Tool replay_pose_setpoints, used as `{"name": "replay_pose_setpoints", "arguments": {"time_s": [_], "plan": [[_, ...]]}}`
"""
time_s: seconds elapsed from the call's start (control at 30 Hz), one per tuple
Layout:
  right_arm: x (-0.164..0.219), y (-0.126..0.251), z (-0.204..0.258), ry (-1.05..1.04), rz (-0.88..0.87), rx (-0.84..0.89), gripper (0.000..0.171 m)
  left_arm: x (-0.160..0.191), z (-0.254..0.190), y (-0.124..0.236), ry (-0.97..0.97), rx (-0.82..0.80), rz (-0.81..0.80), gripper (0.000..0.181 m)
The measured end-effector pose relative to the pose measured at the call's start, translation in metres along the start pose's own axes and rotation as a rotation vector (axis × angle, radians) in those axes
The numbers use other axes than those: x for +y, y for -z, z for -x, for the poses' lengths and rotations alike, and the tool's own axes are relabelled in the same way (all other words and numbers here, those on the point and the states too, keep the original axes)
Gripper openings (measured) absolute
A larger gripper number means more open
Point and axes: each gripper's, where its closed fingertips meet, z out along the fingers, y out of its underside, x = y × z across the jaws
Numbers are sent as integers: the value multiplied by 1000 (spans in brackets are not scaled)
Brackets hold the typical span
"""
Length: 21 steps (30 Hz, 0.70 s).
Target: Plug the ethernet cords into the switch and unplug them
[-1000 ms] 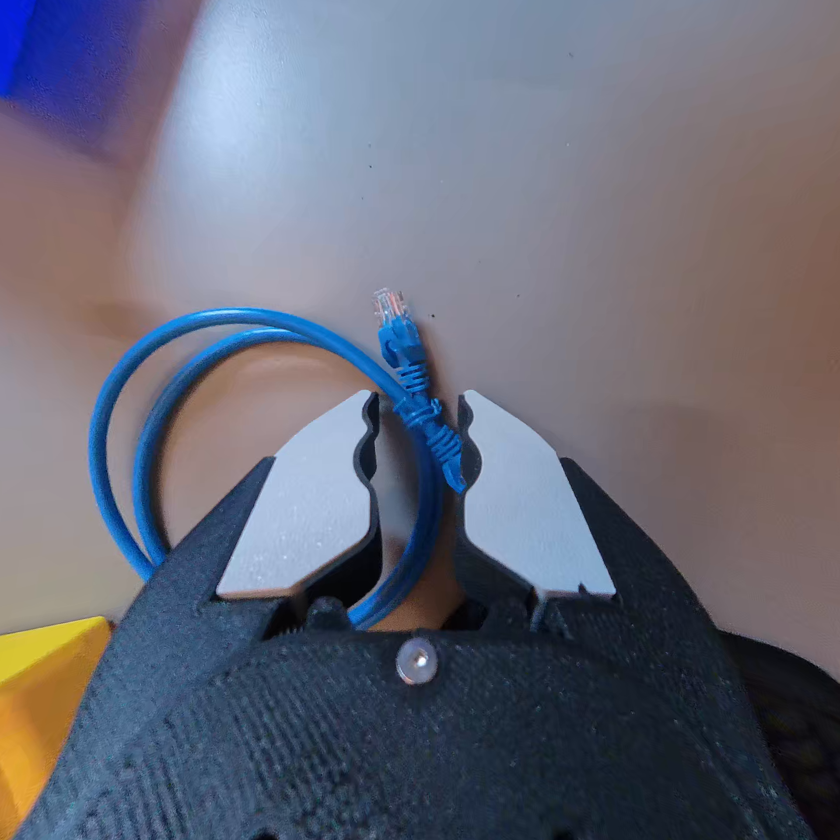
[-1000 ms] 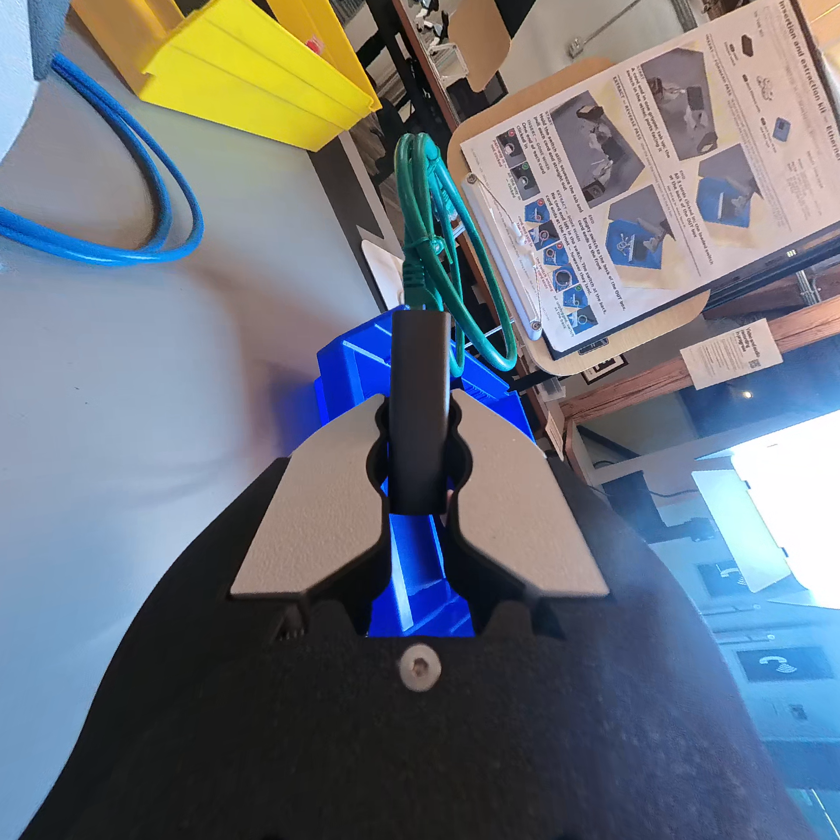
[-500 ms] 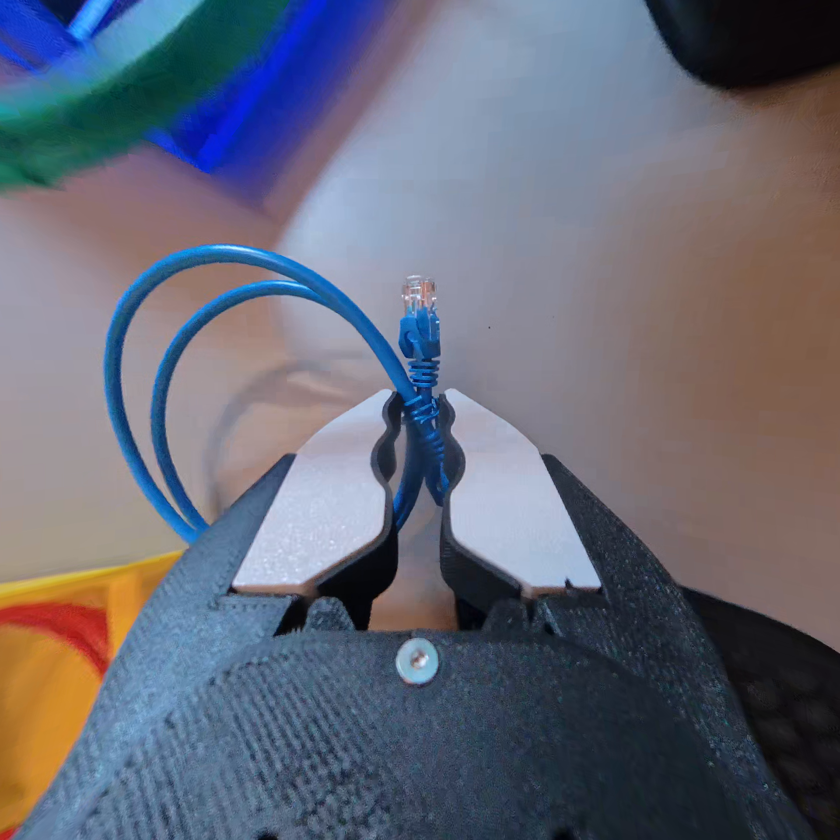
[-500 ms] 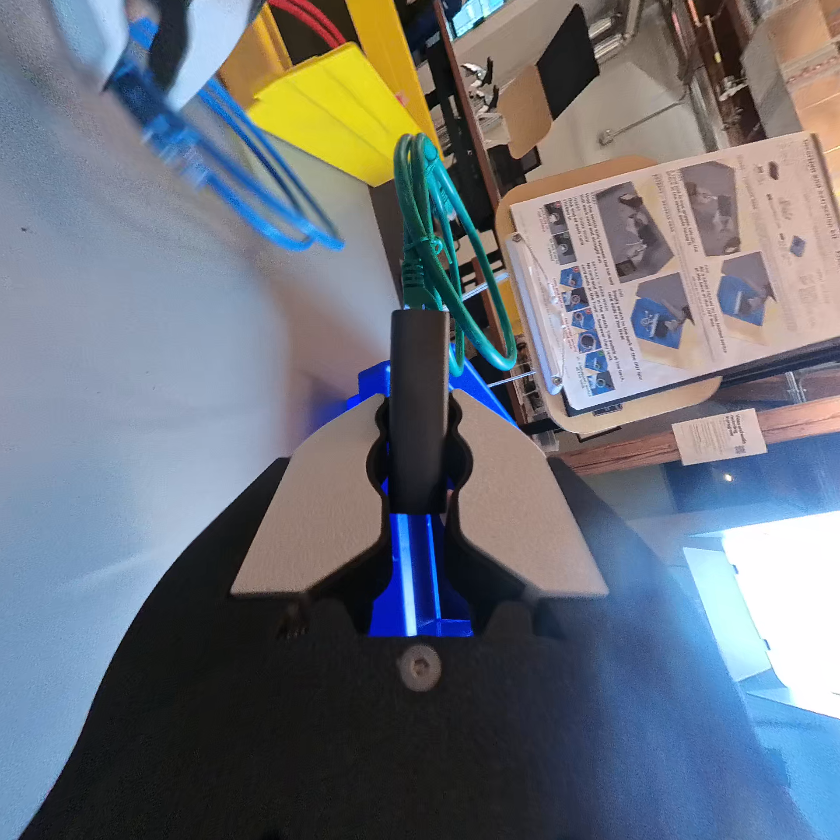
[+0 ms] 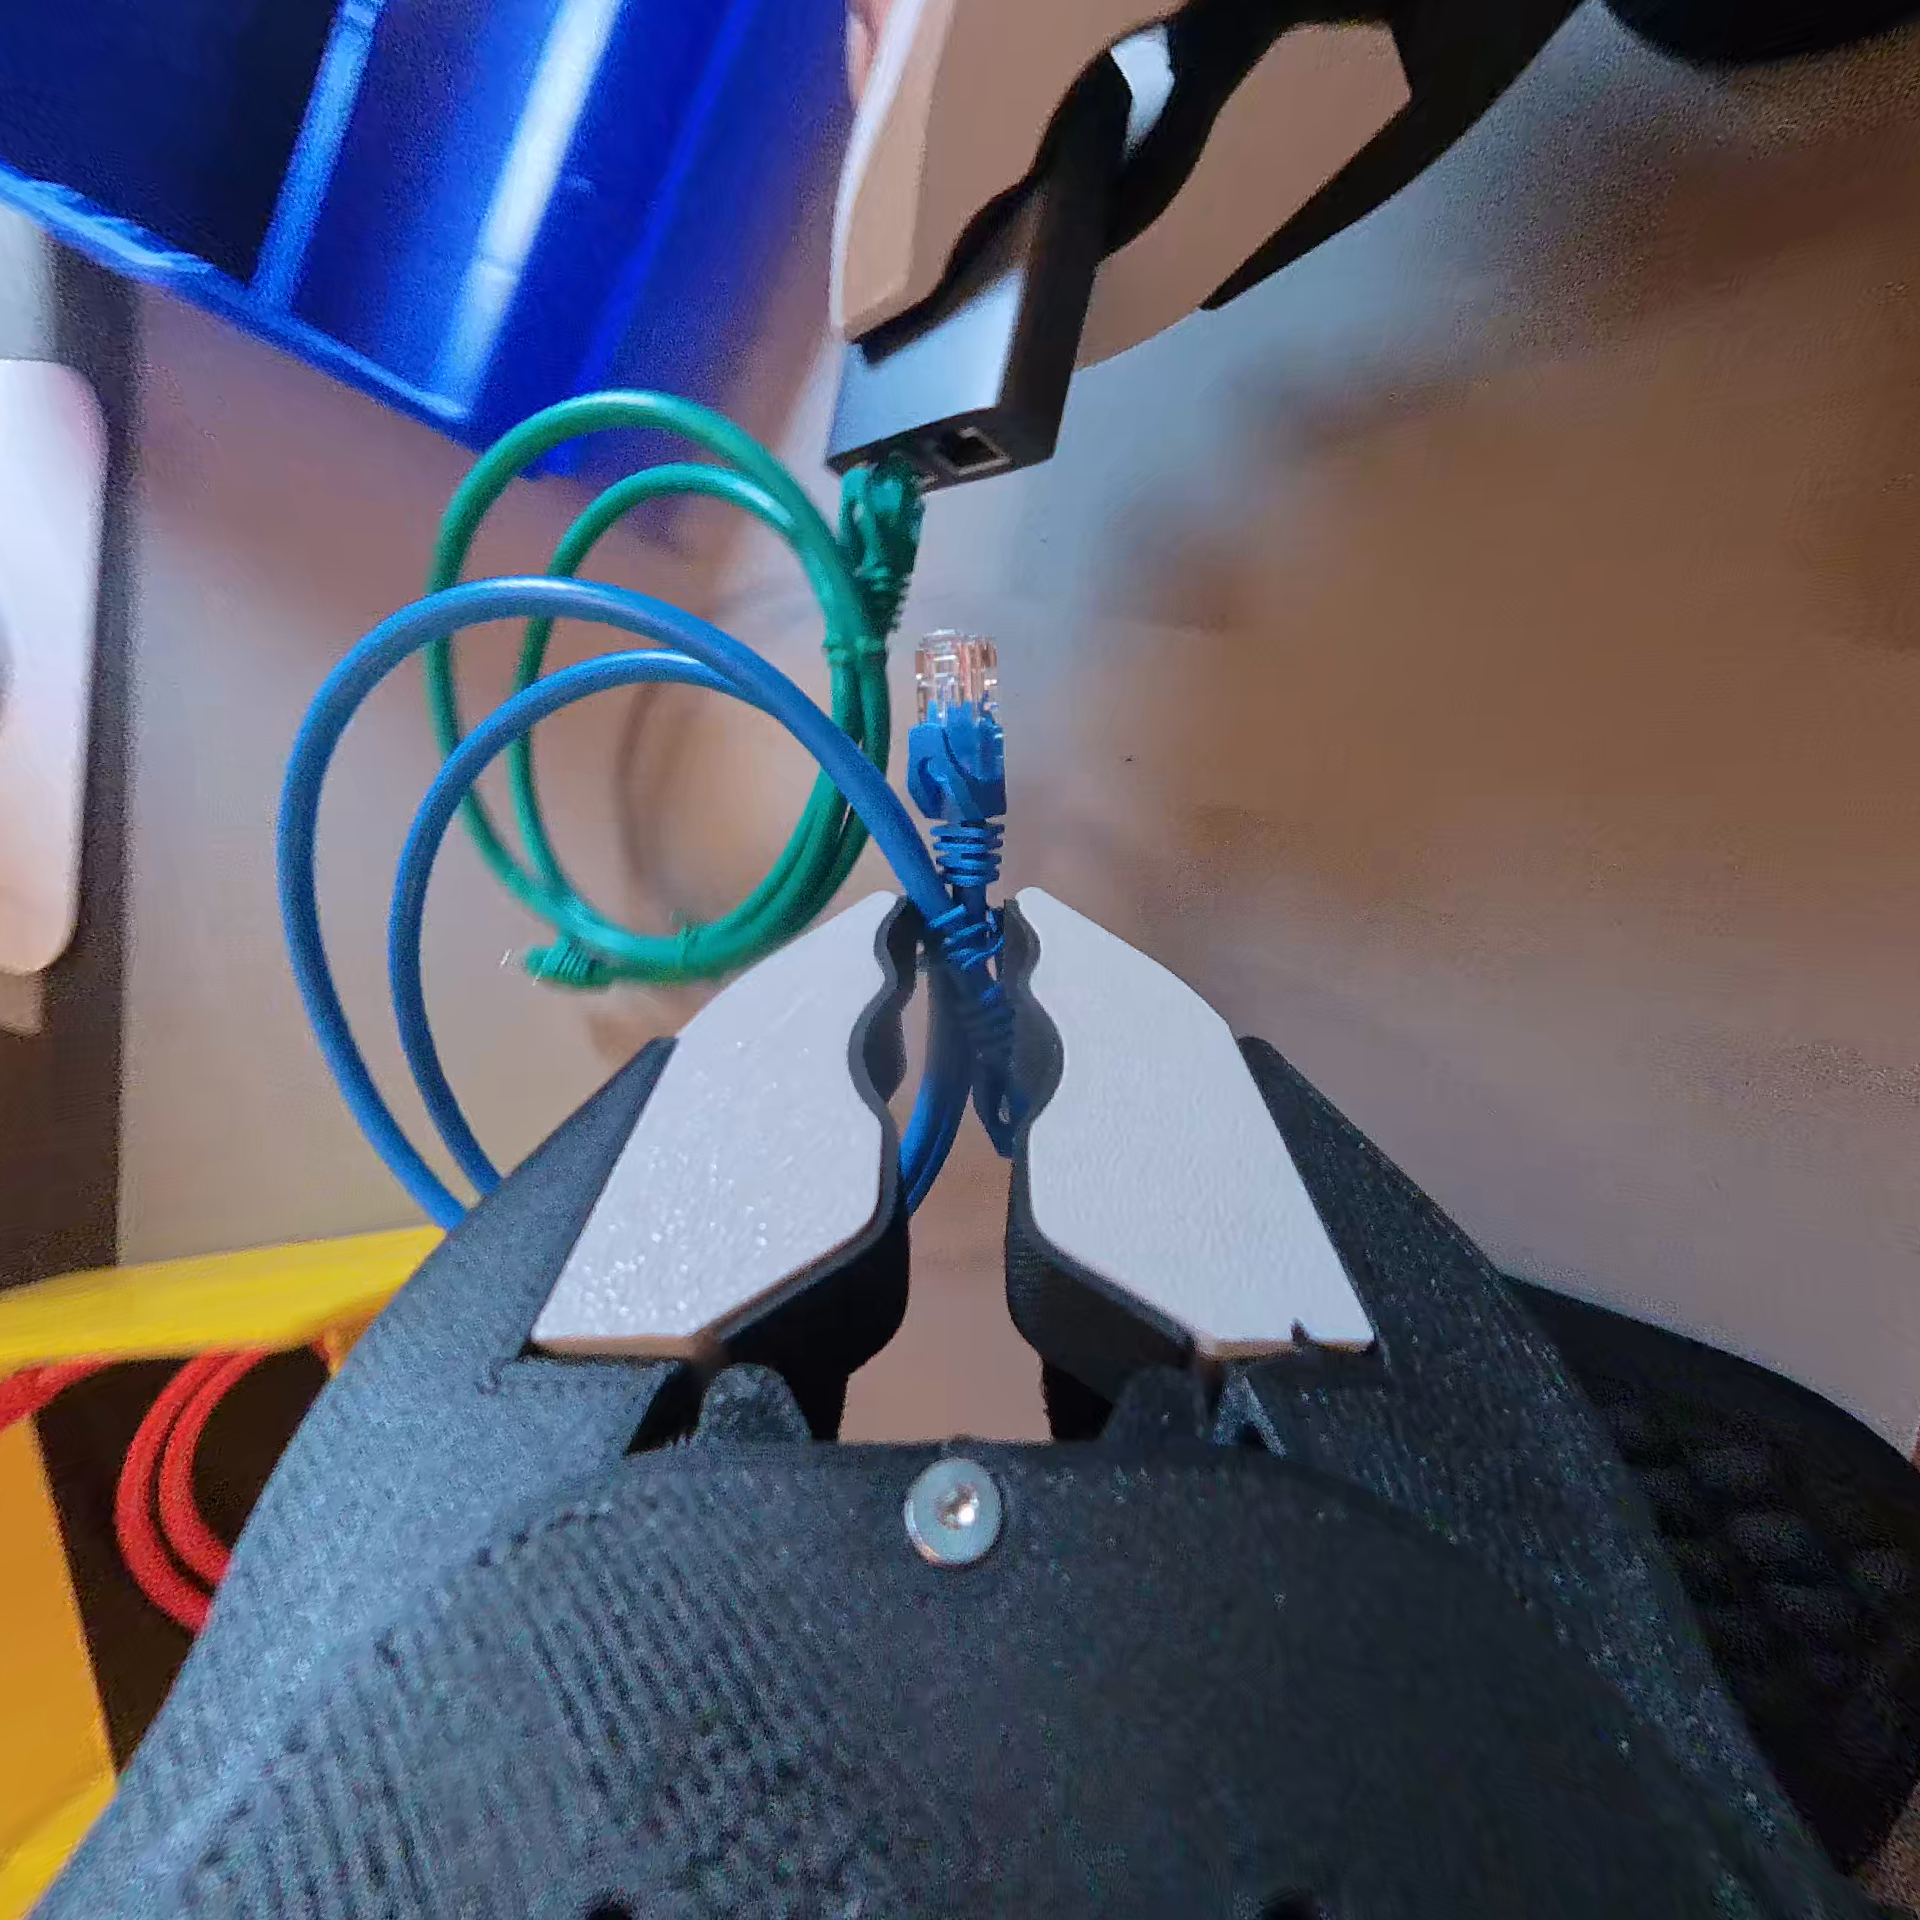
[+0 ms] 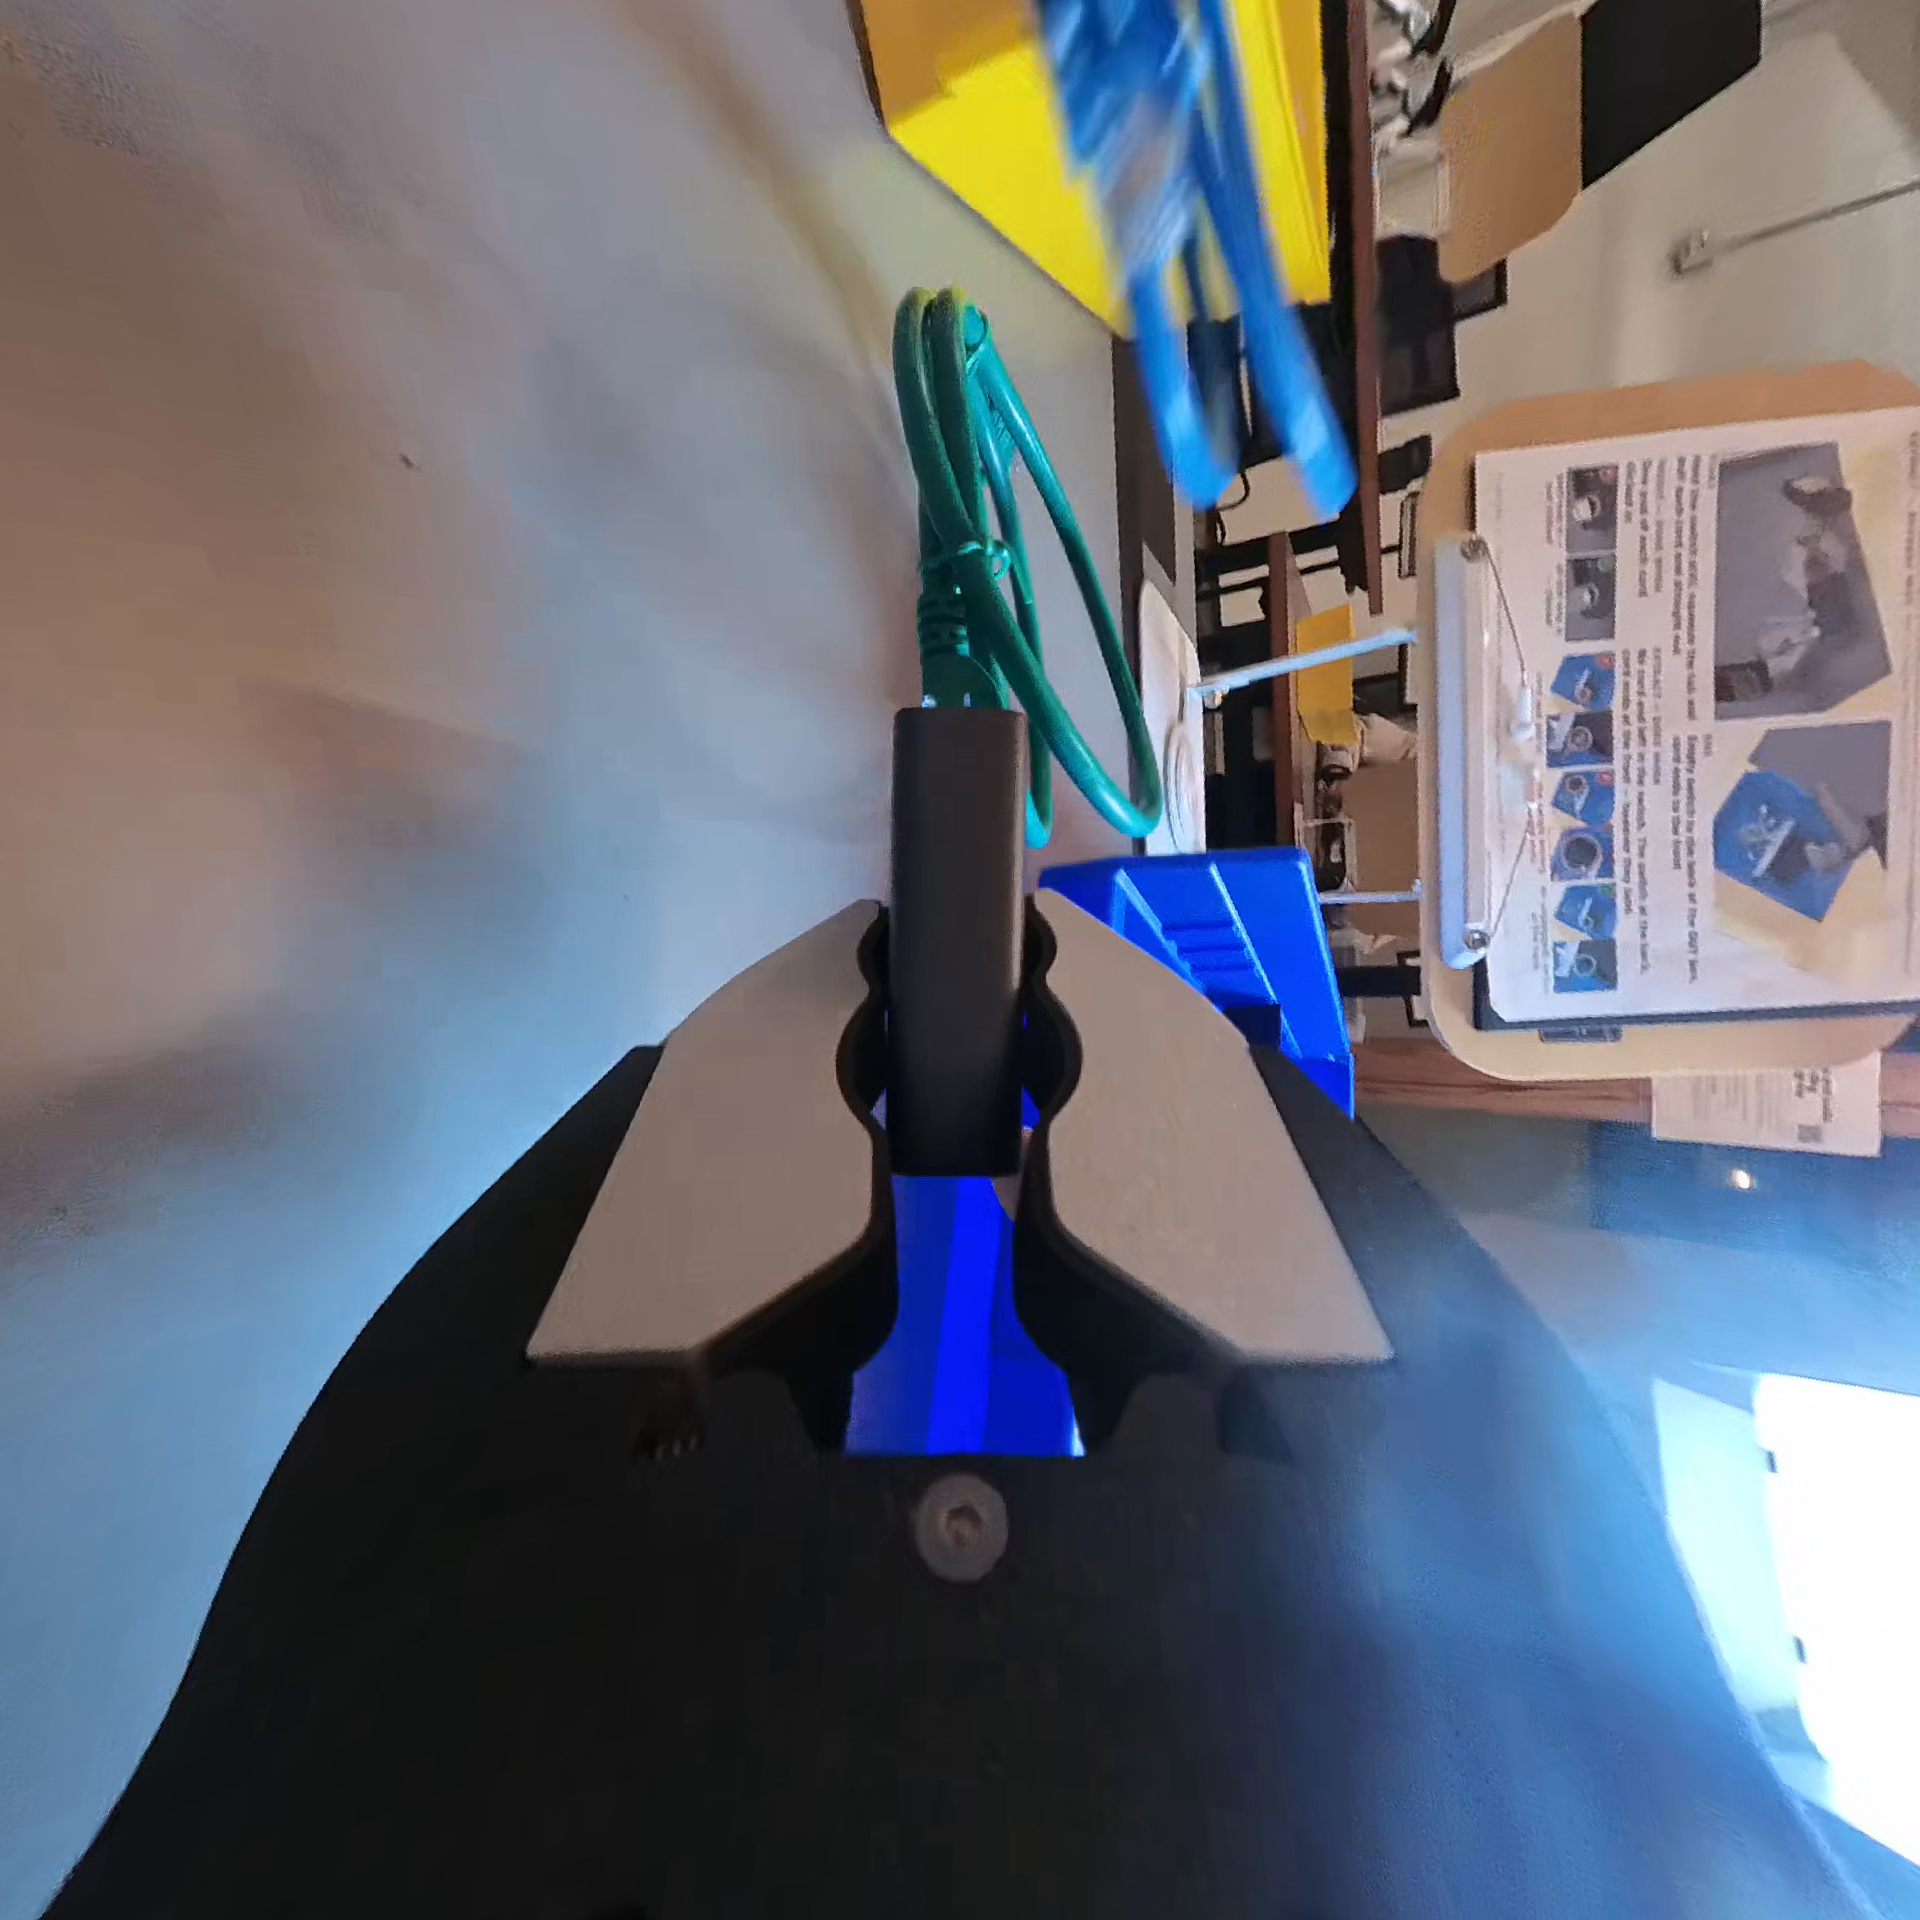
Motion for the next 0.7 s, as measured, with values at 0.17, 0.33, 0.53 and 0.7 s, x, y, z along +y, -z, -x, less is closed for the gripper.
{"name": "replay_pose_setpoints", "arguments": {"time_s": [0.17, 0.33, 0.53, 0.7], "plan": [[-14, 5, 12, 10, -94, -48, 21, -5, -5, -34, -84, 17, 127, 16], [-13, 4, 20, -16, -114, -97, 21, -6, -9, -40, -149, 22, 235, 16], [-11, 2, 31, -44, -93, -160, 22, -3, -17, -46, -187, 91, 292, 16], [-10, 0, 35, -42, -74, -184, 22, -1, -17, -50, -202, 144, 264, 18]]}}
